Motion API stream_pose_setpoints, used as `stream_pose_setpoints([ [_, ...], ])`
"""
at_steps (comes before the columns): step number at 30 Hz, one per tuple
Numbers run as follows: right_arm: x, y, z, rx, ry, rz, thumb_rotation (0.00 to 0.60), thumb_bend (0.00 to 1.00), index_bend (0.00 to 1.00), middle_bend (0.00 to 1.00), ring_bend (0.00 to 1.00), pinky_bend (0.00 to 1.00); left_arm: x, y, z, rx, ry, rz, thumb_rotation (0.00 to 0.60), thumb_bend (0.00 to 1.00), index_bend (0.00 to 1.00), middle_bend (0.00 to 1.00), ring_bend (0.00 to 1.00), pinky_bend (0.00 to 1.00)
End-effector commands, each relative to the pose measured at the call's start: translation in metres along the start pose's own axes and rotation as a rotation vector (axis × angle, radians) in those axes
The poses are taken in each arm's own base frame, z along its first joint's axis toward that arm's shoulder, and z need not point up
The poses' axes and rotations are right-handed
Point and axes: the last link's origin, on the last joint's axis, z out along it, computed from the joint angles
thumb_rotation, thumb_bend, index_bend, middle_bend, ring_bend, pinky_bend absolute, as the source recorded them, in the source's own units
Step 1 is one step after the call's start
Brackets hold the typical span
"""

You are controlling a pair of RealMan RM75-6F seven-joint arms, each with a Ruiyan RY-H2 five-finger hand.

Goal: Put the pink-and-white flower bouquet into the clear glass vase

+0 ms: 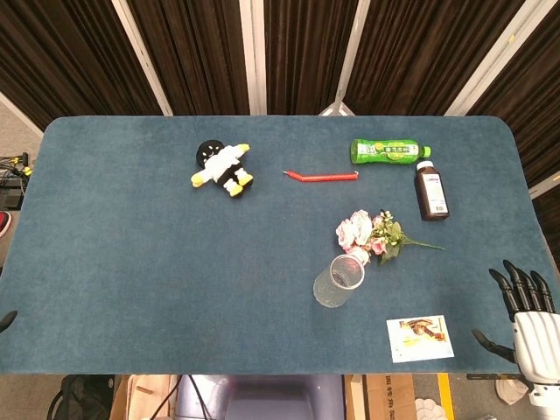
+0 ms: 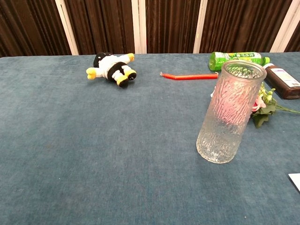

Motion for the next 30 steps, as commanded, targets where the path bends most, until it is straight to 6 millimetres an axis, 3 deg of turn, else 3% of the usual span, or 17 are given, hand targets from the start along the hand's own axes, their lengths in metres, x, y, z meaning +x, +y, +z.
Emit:
stream_pose_setpoints([
  [1,-0.002,0.002,0.002,-0.011,-0.009,0.031,0.6,0.11,0.13,0.07,0.08,0.0,0.001,0.001,0.001,-0.007,0.012,-0.007,0.6,0.22,0.16,0.0,0.0,0.0],
  [6,-0.007,0.002,0.015,0.011,-0.048,0.116,0.6,0.11,0.13,0.07,0.08,0.0,0.001,0.002,0.0,-0.015,0.024,-0.01,0.6,0.22,0.16,0.0,0.0,0.0],
  [13,-0.007,0.007,0.067,0.061,-0.138,0.182,0.6,0.11,0.13,0.07,0.08,0.0,0.001,0.001,0.002,-0.008,0.043,-0.014,0.6,0.22,0.16,0.0,0.0,0.0],
  [18,-0.007,0.0,0.106,0.08,-0.232,0.211,0.6,0.11,0.12,0.07,0.07,0.0,-0.001,0.004,0.003,-0.021,0.051,-0.016,0.6,0.22,0.16,0.0,0.0,0.0],
  [30,-0.046,-0.022,0.171,0.044,-0.455,0.12,0.6,0.11,0.12,0.07,0.06,0.0,0.0,0.004,0.001,-0.015,0.066,-0.01,0.6,0.22,0.16,0.0,0.0,0.0],
])
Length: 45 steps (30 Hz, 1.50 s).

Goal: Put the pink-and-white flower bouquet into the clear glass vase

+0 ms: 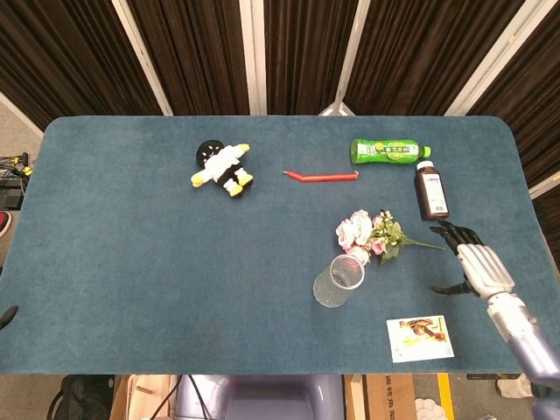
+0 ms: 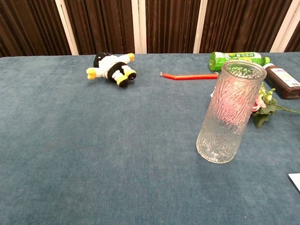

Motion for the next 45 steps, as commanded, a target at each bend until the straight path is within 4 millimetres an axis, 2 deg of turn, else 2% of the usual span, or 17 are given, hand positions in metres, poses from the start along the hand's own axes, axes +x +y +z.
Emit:
stream_pose_setpoints([
  [1,0.0,-0.008,0.03,-0.016,-0.028,-0.012,0.6,0.11,0.12,0.07,0.06,0.0,0.0,0.0,0.0,0.002,0.002,0.002,0.6,0.22,0.16,0.0,0.0,0.0],
  [5,-0.002,-0.017,0.048,-0.019,-0.036,0.005,0.6,0.11,0.12,0.07,0.06,0.0,0.0,-0.001,0.0,0.007,0.005,0.005,0.6,0.22,0.16,0.0,0.0,0.0],
  [12,-0.006,-0.036,0.067,0.001,-0.063,-0.013,0.6,0.11,0.12,0.07,0.06,0.0,-0.001,0.0,0.001,0.006,-0.001,0.011,0.6,0.22,0.16,0.0,0.0,0.0],
  [19,-0.02,-0.053,0.092,0.001,-0.117,-0.052,0.6,0.11,0.12,0.07,0.06,0.0,-0.002,0.0,0.001,0.008,-0.003,0.012,0.6,0.22,0.16,0.0,0.0,0.0],
  [31,-0.036,-0.086,0.121,0.019,-0.136,-0.066,0.6,0.11,0.12,0.08,0.09,0.0,-0.003,-0.001,0.004,0.025,0.0,0.01,0.6,0.22,0.16,0.0,0.0,0.0],
  [36,-0.044,-0.091,0.135,-0.007,-0.142,-0.106,0.6,0.11,0.12,0.1,0.11,0.0,-0.005,-0.001,0.005,0.029,-0.011,0.013,0.6,0.22,0.16,0.0,0.0,0.0],
  [45,-0.047,-0.091,0.143,-0.045,-0.111,-0.106,0.6,0.11,0.2,0.21,0.23,0.0,-0.007,0.0,0.007,0.03,-0.02,0.016,0.6,0.22,0.17,0.0,0.0,0.0],
])
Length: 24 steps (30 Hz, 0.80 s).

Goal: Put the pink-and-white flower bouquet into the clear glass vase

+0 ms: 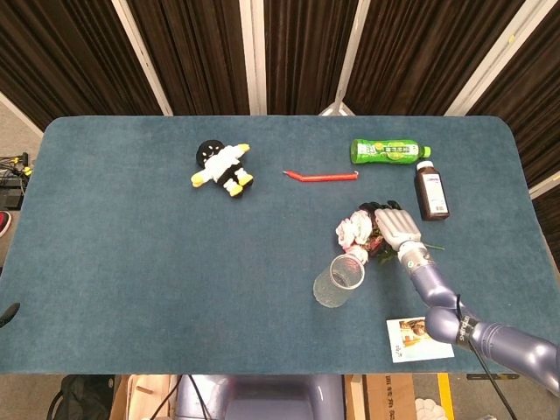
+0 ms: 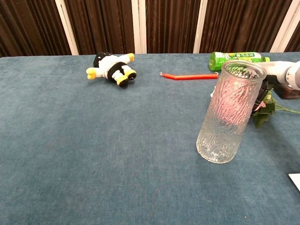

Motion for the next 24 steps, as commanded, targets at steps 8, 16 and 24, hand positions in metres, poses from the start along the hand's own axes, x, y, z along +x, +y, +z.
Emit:
stream_pose_setpoints([
  [8,-0.008,0.004,0.005,-0.03,-0.007,-0.041,0.6,0.11,0.26,0.36,0.36,0.0,-0.004,0.002,0.002,-0.007,-0.02,0.0,0.6,0.22,0.18,0.0,0.0,0.0],
  [16,-0.011,0.002,0.005,-0.02,0.003,-0.053,0.6,0.21,0.34,0.43,0.44,0.0,-0.004,0.003,0.001,-0.009,-0.019,-0.001,0.6,0.22,0.18,0.0,0.0,0.0],
  [24,0.006,-0.006,0.0,0.018,0.089,0.07,0.6,0.31,0.42,0.49,0.51,0.05,-0.003,0.002,0.001,-0.01,-0.018,-0.007,0.6,0.22,0.19,0.0,0.0,0.0],
])
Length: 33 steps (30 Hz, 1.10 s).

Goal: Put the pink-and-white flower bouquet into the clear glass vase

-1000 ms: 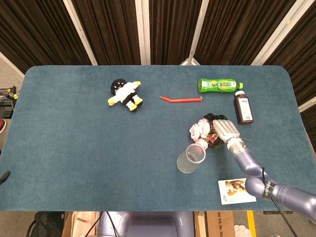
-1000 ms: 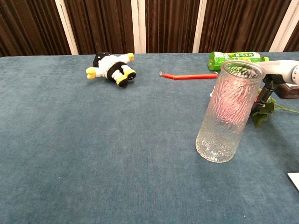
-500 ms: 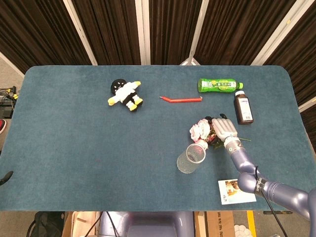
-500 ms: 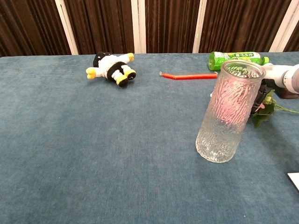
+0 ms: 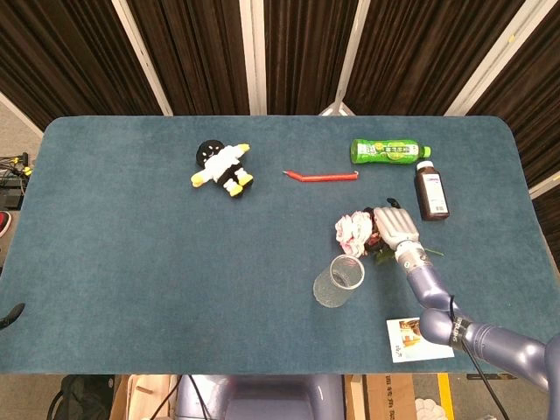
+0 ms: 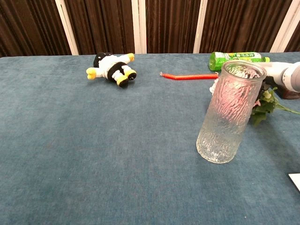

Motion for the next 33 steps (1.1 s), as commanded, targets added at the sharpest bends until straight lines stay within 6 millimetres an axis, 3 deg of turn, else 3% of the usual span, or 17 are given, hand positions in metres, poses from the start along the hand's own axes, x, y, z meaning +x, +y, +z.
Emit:
stream_pose_setpoints([
  [1,0.01,-0.002,-0.003,0.019,0.044,0.077,0.6,0.31,0.43,0.49,0.51,0.06,0.0,0.0,0.0,0.001,-0.001,-0.002,0.6,0.22,0.19,0.0,0.0,0.0],
  [5,0.023,-0.001,-0.005,0.036,0.082,0.184,0.6,0.32,0.44,0.49,0.52,0.06,0.001,0.0,0.0,-0.003,0.007,-0.01,0.6,0.22,0.19,0.0,0.0,0.0],
  [6,0.04,-0.002,-0.007,0.053,0.142,0.272,0.6,0.32,0.44,0.49,0.52,0.06,0.003,-0.001,0.0,0.001,0.013,-0.016,0.6,0.22,0.19,0.0,0.0,0.0],
  [16,0.11,-0.004,-0.037,0.164,0.264,0.556,0.6,0.32,0.45,0.49,0.52,0.07,0.004,-0.001,-0.001,-0.003,0.016,-0.027,0.6,0.22,0.19,0.0,0.0,0.0],
  [20,0.146,-0.013,-0.064,0.237,0.329,0.73,0.6,0.32,0.45,0.49,0.52,0.07,0.005,-0.001,-0.002,-0.008,0.022,-0.034,0.6,0.22,0.19,0.0,0.0,0.0],
  [25,0.181,-0.035,-0.115,0.374,0.387,0.938,0.6,0.32,0.46,0.49,0.52,0.09,0.008,-0.002,-0.003,-0.012,0.038,-0.048,0.6,0.22,0.19,0.0,0.0,0.0],
  [29,0.196,-0.061,-0.154,0.474,0.342,1.035,0.6,0.32,0.47,0.49,0.52,0.1,0.009,-0.002,-0.004,-0.01,0.047,-0.058,0.6,0.22,0.19,0.0,0.0,0.0],
  [33,0.203,-0.079,-0.179,0.524,0.287,1.049,0.6,0.32,0.47,0.49,0.52,0.1,0.01,-0.003,-0.003,-0.002,0.066,-0.055,0.6,0.22,0.19,0.0,0.0,0.0],
])
